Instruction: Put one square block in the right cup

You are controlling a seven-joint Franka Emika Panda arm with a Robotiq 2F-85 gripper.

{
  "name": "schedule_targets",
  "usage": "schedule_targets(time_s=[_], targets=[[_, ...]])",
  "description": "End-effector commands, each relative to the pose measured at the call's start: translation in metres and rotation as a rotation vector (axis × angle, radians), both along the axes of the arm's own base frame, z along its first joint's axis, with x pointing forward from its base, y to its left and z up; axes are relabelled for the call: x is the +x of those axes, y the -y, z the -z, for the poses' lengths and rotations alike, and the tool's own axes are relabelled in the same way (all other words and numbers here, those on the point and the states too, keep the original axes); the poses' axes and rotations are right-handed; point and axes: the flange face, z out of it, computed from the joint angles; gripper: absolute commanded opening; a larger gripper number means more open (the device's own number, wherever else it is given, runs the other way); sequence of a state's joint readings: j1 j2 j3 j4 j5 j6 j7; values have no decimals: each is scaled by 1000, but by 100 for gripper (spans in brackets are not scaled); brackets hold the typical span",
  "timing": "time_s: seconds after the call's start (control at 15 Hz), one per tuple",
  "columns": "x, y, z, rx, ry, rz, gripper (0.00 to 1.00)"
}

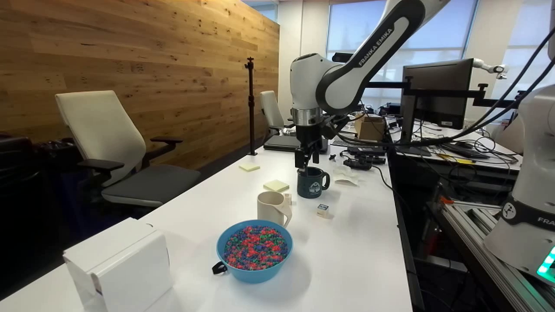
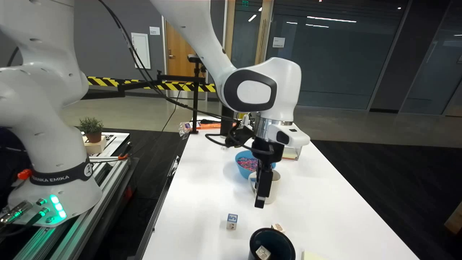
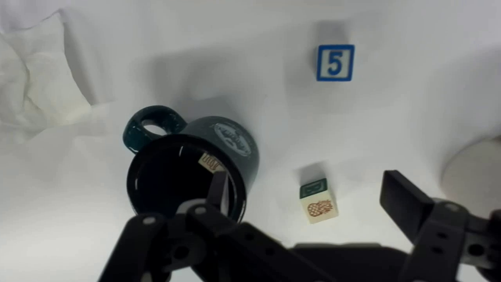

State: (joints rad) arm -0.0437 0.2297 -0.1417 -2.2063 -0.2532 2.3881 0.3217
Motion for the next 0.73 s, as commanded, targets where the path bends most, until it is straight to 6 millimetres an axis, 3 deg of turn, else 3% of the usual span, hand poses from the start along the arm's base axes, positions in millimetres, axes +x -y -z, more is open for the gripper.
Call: schedule_targets(time_s=[0.0,0.27,0.67], targets=[[-14,-33,-19,34,-13,-32,100],[-17,-58,-29,36,-21,-79,100],[-20,-69,-31,32,-38,-100,100]])
